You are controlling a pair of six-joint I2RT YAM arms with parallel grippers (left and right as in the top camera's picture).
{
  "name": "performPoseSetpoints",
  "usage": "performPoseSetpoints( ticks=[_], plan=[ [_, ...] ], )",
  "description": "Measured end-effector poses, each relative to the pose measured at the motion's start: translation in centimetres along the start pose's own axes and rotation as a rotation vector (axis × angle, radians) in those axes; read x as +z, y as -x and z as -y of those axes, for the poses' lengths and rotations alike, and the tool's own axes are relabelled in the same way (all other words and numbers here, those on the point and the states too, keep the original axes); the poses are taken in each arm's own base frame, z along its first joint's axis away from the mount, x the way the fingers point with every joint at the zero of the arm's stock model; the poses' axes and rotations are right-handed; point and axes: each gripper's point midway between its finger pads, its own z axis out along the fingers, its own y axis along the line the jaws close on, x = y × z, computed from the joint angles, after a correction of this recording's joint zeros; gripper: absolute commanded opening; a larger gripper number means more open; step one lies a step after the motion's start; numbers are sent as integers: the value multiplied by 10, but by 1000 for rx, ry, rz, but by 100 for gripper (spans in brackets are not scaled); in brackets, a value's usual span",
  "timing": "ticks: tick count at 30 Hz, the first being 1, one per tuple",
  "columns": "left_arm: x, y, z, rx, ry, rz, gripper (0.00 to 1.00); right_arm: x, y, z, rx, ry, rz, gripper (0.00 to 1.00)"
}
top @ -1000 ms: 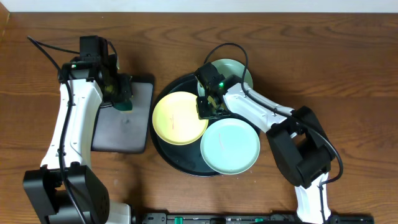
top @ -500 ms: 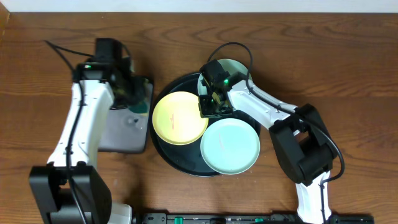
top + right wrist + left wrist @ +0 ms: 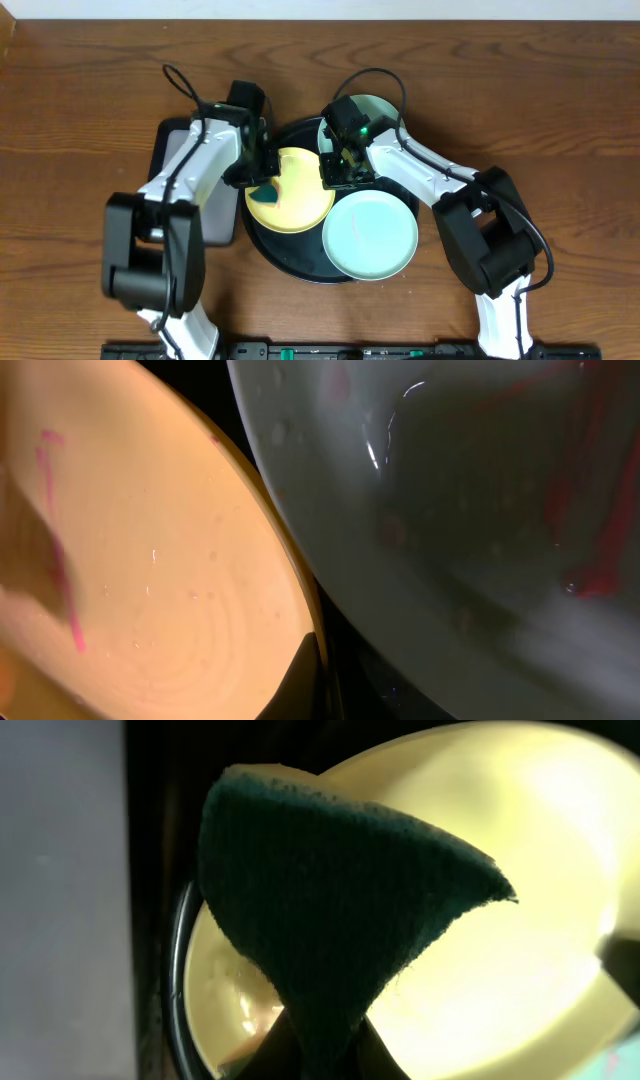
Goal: Clean dirty plates on tray and stack at the side
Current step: 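Scrub the yellow plate with the sponge in the left gripper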
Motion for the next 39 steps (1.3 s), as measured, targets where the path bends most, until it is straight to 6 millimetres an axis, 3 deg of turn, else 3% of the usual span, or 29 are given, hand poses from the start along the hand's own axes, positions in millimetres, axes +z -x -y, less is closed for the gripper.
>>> performPoseSetpoints(
  ticks=[10,18,20,25,32,35,39],
  plan=[
    [26,-4,14,27,29,-27,7,0,1,0,-1,-1,4,1],
    [32,-7,57,118,-102,-22,8,0,1,1,-1,-5,5,1],
    [32,-5,60,114,-108,-14,7,0,1,1,-1,-5,5,1],
    [33,1,42,-15,-31,6,7,0,1,0,-1,-3,6,1],
    [27,-8,-10,-200,174,-16,7,1,2,-1,-3,2,8,1],
    [25,-14,-16,-199,202,-38,8,0,3,-1,-4,4,11,1],
    [27,-17,-7,-123,135,-76,8,0,3,-2,-4,5,10,1]
  ],
)
